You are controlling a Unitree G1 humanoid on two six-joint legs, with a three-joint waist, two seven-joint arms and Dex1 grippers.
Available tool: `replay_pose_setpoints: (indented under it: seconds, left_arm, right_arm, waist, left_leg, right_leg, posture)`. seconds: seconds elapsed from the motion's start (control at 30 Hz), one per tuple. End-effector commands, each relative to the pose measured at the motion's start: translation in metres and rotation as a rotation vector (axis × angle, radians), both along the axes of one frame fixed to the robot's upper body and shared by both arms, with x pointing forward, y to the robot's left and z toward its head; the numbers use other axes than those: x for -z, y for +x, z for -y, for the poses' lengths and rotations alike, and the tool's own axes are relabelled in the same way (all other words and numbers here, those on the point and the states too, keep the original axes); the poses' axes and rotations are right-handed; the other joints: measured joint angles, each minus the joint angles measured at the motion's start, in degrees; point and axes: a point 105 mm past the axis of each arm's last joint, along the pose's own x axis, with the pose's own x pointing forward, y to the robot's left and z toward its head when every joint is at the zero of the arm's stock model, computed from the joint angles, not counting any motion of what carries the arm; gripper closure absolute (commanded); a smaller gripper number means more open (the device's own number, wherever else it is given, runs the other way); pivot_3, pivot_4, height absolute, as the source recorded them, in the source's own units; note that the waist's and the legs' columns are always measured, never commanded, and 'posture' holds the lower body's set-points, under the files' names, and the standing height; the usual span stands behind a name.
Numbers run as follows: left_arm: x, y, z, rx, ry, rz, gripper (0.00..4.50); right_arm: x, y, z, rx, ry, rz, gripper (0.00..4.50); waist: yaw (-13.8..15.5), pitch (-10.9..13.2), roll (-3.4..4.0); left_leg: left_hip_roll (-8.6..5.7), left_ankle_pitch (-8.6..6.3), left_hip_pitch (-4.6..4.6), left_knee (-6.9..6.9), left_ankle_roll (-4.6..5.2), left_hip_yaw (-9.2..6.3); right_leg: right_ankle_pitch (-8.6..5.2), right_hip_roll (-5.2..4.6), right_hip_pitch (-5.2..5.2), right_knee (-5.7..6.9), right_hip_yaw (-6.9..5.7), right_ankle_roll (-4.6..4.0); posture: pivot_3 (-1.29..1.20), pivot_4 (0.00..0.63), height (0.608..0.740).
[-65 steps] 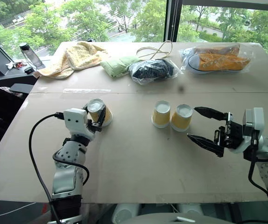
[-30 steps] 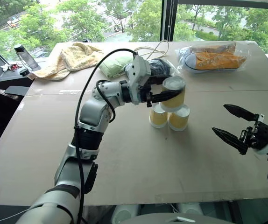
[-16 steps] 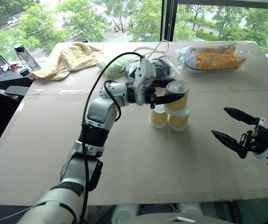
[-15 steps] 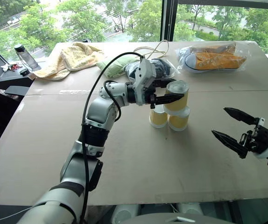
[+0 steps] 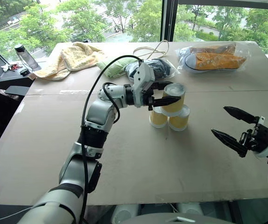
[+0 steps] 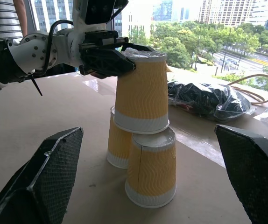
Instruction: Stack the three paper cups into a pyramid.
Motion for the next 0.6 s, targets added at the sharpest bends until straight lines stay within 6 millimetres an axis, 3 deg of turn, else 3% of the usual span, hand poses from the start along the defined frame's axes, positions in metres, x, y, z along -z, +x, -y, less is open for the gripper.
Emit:
replay_pose_setpoints:
  seconds: [0.03,0.17,0.43,0.6]
  left_arm:
    - [0.003,0.000,-0.004,-0.020,0.004,0.005,1.74]
    - [0.004,0.002,-0.004,-0.035,0.004,0.015,0.04]
    - [-0.003,0.003,-0.004,-0.050,-0.030,0.037,0.04]
    - [-0.008,-0.015,-0.012,0.036,-0.049,0.018,0.04]
  right_arm:
    - [-0.010,-0.003,-0.004,-0.015,-0.022,0.048,0.00]
    - [-0.010,-0.003,-0.004,-0.014,-0.023,0.048,0.00]
    - [-0.010,-0.003,-0.004,-0.016,-0.026,0.045,0.00]
    - [-0.007,-0.003,-0.003,-0.013,-0.024,0.039,0.00]
  waist:
    - [-0.02,0.00,0.00]
    - [-0.03,0.00,0.00]
    - [0.05,0.00,0.00]
    - [-0.16,0.00,0.00]
  left_leg:
    - [0.00,0.00,0.01,0.00,0.00,0.00]
    - [0.00,0.00,0.01,0.00,0.00,0.02]
    - [0.00,0.00,-0.01,0.01,0.00,0.00]
    - [0.00,0.00,0.00,0.01,0.00,0.02]
  right_leg:
    - [0.00,0.00,0.00,0.01,0.01,0.00]
    - [0.00,0.01,-0.01,0.05,0.01,0.00]
    - [0.00,0.00,-0.01,0.03,0.01,0.00]
    - [0.00,0.00,-0.01,0.04,0.02,0.00]
  posture:
    - [0.00,0.150,0.734]
    - [0.00,0.150,0.734]
    - [0.00,0.150,0.734]
    - [0.00,0.150,0.734]
